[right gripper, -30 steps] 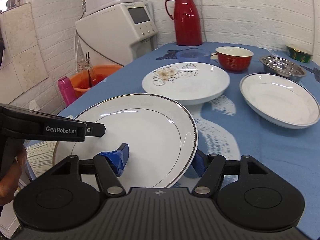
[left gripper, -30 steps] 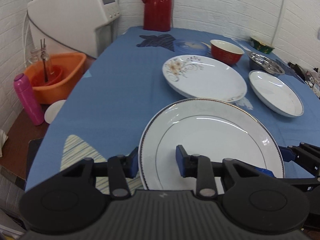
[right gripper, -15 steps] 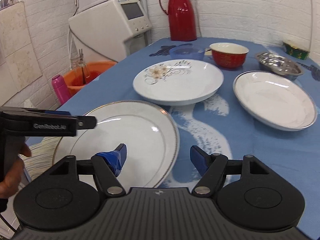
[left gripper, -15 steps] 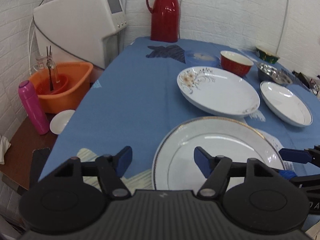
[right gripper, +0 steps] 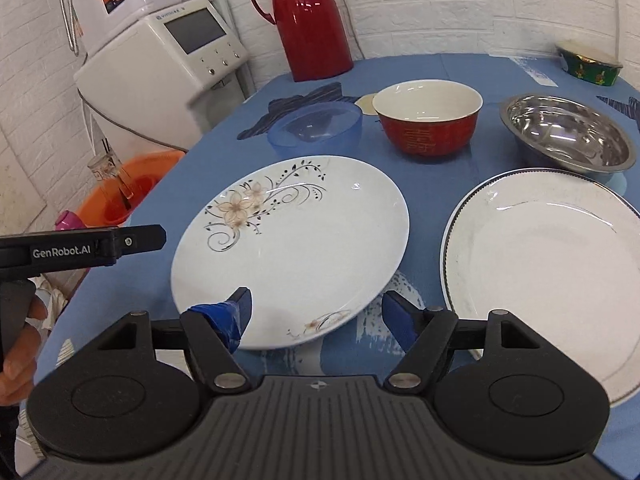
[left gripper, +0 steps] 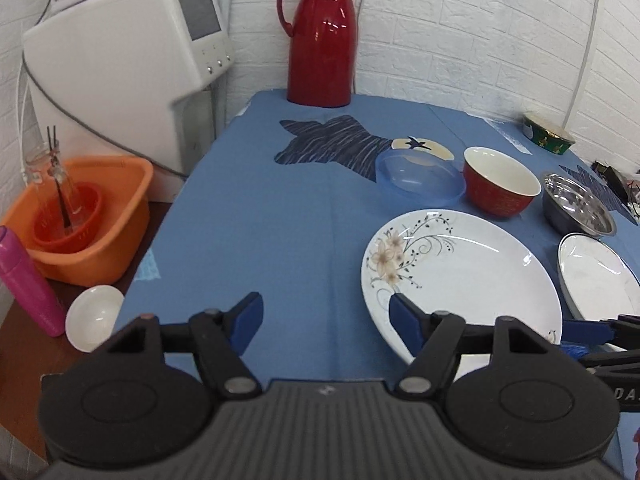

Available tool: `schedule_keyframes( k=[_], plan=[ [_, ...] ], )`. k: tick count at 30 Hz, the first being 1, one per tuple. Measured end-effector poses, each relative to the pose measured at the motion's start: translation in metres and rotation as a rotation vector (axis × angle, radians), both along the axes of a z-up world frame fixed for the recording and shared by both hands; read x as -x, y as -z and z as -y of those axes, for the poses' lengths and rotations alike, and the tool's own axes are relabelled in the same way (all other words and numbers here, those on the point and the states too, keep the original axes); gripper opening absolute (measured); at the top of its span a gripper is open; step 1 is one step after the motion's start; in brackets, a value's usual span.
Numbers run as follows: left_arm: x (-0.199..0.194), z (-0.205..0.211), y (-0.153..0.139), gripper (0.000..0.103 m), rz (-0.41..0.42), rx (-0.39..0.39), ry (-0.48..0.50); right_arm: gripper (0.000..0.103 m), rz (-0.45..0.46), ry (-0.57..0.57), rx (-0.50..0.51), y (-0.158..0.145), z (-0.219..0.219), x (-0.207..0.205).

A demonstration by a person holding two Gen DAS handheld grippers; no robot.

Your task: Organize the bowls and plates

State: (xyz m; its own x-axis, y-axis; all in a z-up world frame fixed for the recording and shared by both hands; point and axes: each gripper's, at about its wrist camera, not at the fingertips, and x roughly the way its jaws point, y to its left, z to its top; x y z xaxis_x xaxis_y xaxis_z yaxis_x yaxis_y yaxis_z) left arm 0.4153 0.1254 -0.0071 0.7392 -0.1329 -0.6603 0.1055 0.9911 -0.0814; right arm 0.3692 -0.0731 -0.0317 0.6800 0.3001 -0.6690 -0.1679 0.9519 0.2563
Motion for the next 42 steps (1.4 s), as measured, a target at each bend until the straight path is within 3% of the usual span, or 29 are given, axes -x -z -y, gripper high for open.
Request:
schedule_keyframes(
  k=[6, 11, 15, 18, 25, 28, 31, 35, 42],
  plan=[
    [-0.031, 0.008, 0.012, 0.072, -0.049, 0.009, 0.069, 0.061, -0.013, 0.015, 0.066, 0.006, -0.01, -0.02],
    [-0.042, 0.003, 0.021, 0.072, -0.076, 0.023, 0.052, 0.06, -0.013, -0.056, 0.082, 0.005, -0.016, -0.03],
    [-0.048, 0.002, 0.023, 0.072, -0.083, 0.043, 0.056, 0.061, -0.002, -0.011, 0.092, 0.005, -0.014, -0.042],
    [-0.055, 0.008, 0.028, 0.072, -0.104, 0.041, 0.066, 0.063, 0.027, -0.02, 0.161, 0.009, -0.024, -0.046],
    [-0.057, 0.012, 0.035, 0.071, -0.106, 0.037, 0.081, 0.067, 0.092, -0.037, 0.154, 0.014, -0.019, -0.041],
    [-0.057, 0.014, 0.036, 0.064, -0.104, 0.025, 0.082, 0.068, 0.094, -0.047, 0.152, 0.014, -0.019, -0.041],
    [-0.055, 0.016, 0.036, 0.064, -0.1, 0.019, 0.09, 0.068, 0.104, -0.046, 0.151, 0.015, -0.019, -0.04],
    [-0.055, 0.023, 0.038, 0.079, -0.095, -0.008, 0.107, 0.071, 0.118, -0.038, 0.155, 0.016, -0.023, -0.039],
    [-0.055, 0.023, 0.039, 0.083, -0.1, -0.015, 0.104, 0.073, 0.104, -0.035, 0.155, 0.015, -0.022, -0.04]
  ],
)
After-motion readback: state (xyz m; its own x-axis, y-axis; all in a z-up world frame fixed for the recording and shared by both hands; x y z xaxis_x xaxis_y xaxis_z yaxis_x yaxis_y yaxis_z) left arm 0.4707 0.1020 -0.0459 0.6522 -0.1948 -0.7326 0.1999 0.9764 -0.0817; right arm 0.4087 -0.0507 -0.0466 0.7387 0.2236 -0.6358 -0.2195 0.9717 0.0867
